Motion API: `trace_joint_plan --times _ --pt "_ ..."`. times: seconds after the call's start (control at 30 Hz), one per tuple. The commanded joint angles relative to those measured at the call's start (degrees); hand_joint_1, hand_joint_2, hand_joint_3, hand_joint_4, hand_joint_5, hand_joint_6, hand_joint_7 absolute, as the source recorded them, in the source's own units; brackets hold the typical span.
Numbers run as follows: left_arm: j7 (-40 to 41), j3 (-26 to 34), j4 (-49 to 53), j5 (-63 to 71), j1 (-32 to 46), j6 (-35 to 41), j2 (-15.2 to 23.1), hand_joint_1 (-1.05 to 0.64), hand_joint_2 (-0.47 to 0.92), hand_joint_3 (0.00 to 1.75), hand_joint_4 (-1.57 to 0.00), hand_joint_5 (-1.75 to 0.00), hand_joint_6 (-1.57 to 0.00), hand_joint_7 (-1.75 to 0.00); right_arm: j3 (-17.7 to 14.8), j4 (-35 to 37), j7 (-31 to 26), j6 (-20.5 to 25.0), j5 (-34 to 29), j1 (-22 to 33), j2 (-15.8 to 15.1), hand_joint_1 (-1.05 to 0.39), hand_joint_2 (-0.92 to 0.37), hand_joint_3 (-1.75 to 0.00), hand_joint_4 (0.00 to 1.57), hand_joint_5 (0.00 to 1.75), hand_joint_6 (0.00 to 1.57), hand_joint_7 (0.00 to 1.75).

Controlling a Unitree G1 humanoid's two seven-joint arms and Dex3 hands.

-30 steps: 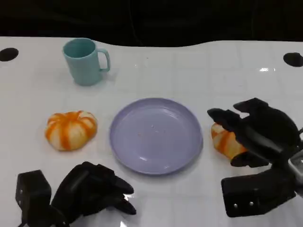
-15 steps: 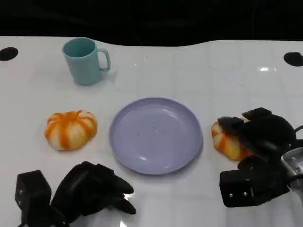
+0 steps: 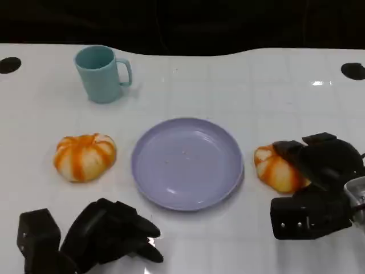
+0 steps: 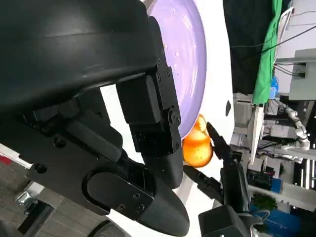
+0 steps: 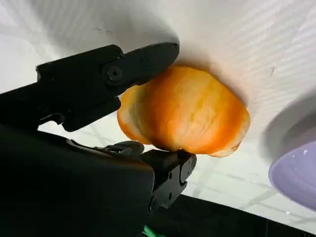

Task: Grasp the bread from the table and place it into the plate.

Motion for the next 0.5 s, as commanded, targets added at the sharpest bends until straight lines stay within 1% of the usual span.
trace_joint_plan --times 0.03,0.1,0.13,0.17,0.2,0.23,0.3,0.33,0.37,0.4,0.43,0.5 --pt "-0.3 0.1 -0.5 -0.4 0.3 0.2 0.9 -1.05 0.77 0.00 -1.57 -0.22 -1.56 0.00 -0.1 6.1 -6.7 -3.3 2.2 -2.2 0.8 -0.31 -0.90 -0.01 0.53 0.20 0.45 0.05" --pt "-0.1 0.0 -0.8 -0.2 0.5 0.3 0.9 -1.05 0.77 0.00 -1.57 -0.22 -1.56 0.00 0.2 9.3 -9.9 -4.5 2.6 -3.2 1.5 -0.23 -0.91 -0.02 0.79 0.26 0.62 0.06" --pt "0.0 0.0 -0.9 -0.2 0.6 0.3 1.0 -1.05 0.77 0.00 -1.57 -0.22 -1.56 0.00 0.4 10.5 -10.8 -4.9 2.7 -3.7 1.7 -0.21 -0.92 -0.03 0.86 0.34 0.70 0.06" --pt "-0.1 0.0 -0.9 -0.2 0.6 0.3 0.9 -1.05 0.77 0.00 -1.57 -0.22 -1.56 0.00 0.6 12.1 -12.9 -6.0 2.6 -4.2 1.9 -0.19 -0.92 -0.04 0.86 0.45 0.75 0.04" --pt "0.0 -0.1 -1.0 -0.2 0.6 0.3 0.9 -1.05 0.77 0.00 -1.57 -0.22 -1.56 0.00 0.9 13.8 -15.1 -7.2 2.4 -4.8 2.1 -0.17 -0.92 -0.09 0.82 1.01 0.92 0.06" --pt "0.0 -0.1 -1.1 -0.3 0.7 0.3 0.8 -1.05 0.77 0.00 -1.57 -0.22 -1.56 0.00 1.3 15.2 -16.9 -8.2 2.4 -5.3 2.2 -0.17 -0.92 -0.11 0.81 1.24 1.02 0.08" --pt "0.1 -0.1 -1.3 -0.3 0.8 0.5 0.7 -1.05 0.77 0.00 -1.57 -0.22 -1.56 0.00 1.9 17.7 -19.4 -9.7 2.3 -6.3 2.4 -0.18 -0.92 -0.17 0.85 1.45 1.16 0.12" --pt "0.1 -0.1 -1.4 -0.3 0.8 0.5 0.7 -1.05 0.77 0.00 -1.57 -0.22 -1.57 -0.01 2.3 18.7 -20.9 -10.0 2.2 -6.7 2.5 -0.19 -0.92 -0.18 0.85 1.56 1.21 0.18" --pt "0.2 -0.1 -1.5 -0.3 0.9 0.7 0.7 -1.05 0.77 0.00 -1.57 -0.22 -1.57 -0.01 2.7 19.4 -22.5 -10.2 1.9 -7.0 2.6 -0.19 -0.92 -0.17 0.85 1.65 1.14 0.47" --pt "0.2 -0.2 -1.6 -0.3 0.9 0.8 0.7 -1.05 0.76 0.00 -1.57 -0.22 -1.57 -0.01 3.1 20.1 -24.1 -10.4 1.7 -7.3 2.8 -0.19 -0.92 -0.16 0.86 1.71 0.92 1.05" --pt "0.2 -0.2 -1.7 -0.4 0.9 0.9 0.7 -1.05 0.76 0.00 -1.57 -0.22 -1.57 -0.01 3.4 20.7 -25.4 -10.5 1.6 -7.5 2.9 -0.18 -0.91 -0.16 0.87 1.73 0.82 1.33" --pt "0.0 -0.1 -1.8 -0.4 1.0 1.0 0.7 -1.05 0.76 0.00 -1.57 -0.22 -1.57 -0.01 4.0 21.6 -28.1 -11.0 1.5 -7.8 3.0 -0.16 -0.89 -0.18 0.89 1.74 0.70 1.64"
